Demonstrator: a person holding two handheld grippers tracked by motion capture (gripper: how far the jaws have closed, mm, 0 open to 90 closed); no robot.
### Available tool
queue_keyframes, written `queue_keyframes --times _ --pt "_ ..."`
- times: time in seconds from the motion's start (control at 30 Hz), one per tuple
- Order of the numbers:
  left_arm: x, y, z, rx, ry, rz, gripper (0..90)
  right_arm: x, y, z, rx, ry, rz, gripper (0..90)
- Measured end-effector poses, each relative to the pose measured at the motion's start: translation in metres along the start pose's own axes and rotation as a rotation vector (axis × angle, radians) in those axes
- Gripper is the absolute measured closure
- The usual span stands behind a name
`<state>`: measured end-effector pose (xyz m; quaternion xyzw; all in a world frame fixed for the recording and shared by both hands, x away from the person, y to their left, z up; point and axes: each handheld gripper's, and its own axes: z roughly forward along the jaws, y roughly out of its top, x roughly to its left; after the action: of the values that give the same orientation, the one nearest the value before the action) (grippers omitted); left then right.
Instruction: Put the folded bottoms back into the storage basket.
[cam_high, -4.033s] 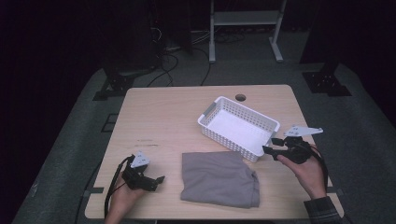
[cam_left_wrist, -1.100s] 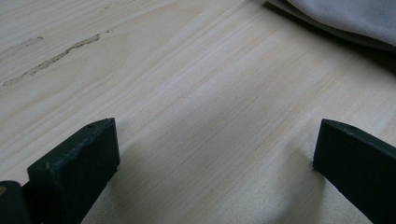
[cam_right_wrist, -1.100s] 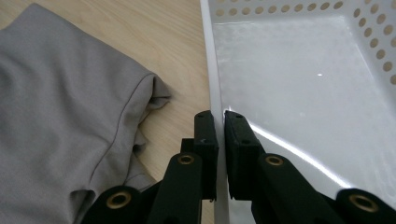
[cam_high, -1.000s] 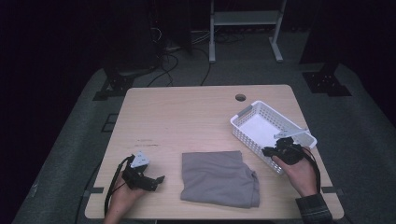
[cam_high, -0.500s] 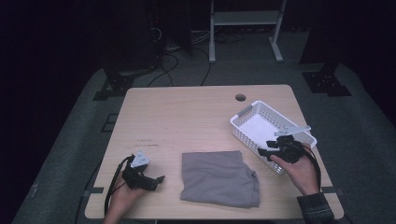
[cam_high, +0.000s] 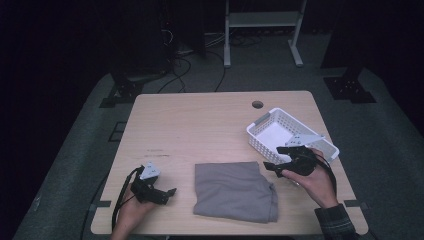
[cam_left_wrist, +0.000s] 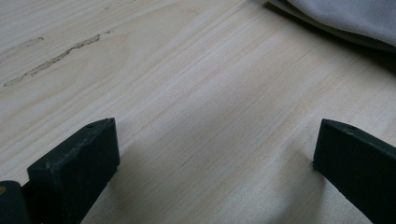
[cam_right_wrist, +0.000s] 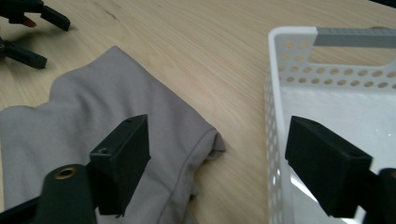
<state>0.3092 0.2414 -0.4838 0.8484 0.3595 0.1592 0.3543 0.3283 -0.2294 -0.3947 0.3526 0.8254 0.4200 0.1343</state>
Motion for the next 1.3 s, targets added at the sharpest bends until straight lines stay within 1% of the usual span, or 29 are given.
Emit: queue_keyframes --times 0.03,0.1,0.27,0.3,0.4,0.47,0.53,0.6,0.63,0.7,0.73,0.77,0.93,1.1,1.13,1.2,1.3 --pt "0.000 0.000 0.000 0.000 0.000 0.000 0.0 0.003 0.001 0.002 0.001 0.013 -0.009 18.0" --pt "0.000 0.000 0.000 0.000 0.000 0.000 0.0 0.004 0.002 0.003 -0.002 0.020 -0.014 17.4" --pt "0.000 0.000 0.000 0.000 0.000 0.000 0.0 0.013 0.005 0.007 -0.006 0.071 -0.022 13.5" --pt "0.000 0.000 0.000 0.000 0.000 0.000 0.0 0.017 0.005 0.009 -0.008 0.086 -0.028 13.2" --pt "0.000 0.000 0.000 0.000 0.000 -0.001 0.0 0.021 0.006 0.011 -0.004 0.098 -0.039 13.2" --pt "0.000 0.000 0.000 0.000 0.000 -0.001 0.0 0.027 0.006 0.014 0.005 0.116 -0.056 13.1" --pt "0.000 0.000 0.000 0.000 0.000 -0.001 0.0 0.029 0.006 0.016 0.006 0.122 -0.062 13.0" --pt "0.000 0.000 0.000 0.000 0.000 0.000 0.0 0.035 0.006 0.020 0.010 0.145 -0.077 13.0" --pt "0.000 0.000 0.000 0.000 0.000 0.000 0.0 0.035 0.006 0.020 0.010 0.145 -0.077 13.0" --pt "0.000 0.000 0.000 0.000 0.000 0.000 0.0 0.041 0.005 0.026 0.025 0.165 -0.097 13.0" --pt "0.000 0.000 0.000 0.000 0.000 0.001 0.0 0.041 0.005 0.026 0.025 0.165 -0.097 13.0" --pt "0.000 0.000 0.000 0.000 0.000 0.001 0.0 0.043 0.005 0.028 0.029 0.169 -0.107 13.0" --pt "0.000 0.000 0.000 0.000 -0.001 0.001 0.0 0.052 0.001 0.038 0.060 0.200 -0.134 13.0" --pt "0.000 0.000 0.000 0.002 -0.001 0.001 0.0 0.057 -0.003 0.043 0.074 0.219 -0.142 13.0" --pt "0.000 0.000 0.000 0.002 -0.002 0.002 0.0 0.059 -0.005 0.046 0.088 0.228 -0.151 11.5" --pt "0.000 0.000 0.000 0.003 -0.002 0.002 0.0 0.060 -0.006 0.047 0.093 0.233 -0.154 10.6" --pt "0.000 0.000 0.000 0.003 -0.003 0.003 0.0 0.064 -0.010 0.053 0.116 0.245 -0.167 10.3"
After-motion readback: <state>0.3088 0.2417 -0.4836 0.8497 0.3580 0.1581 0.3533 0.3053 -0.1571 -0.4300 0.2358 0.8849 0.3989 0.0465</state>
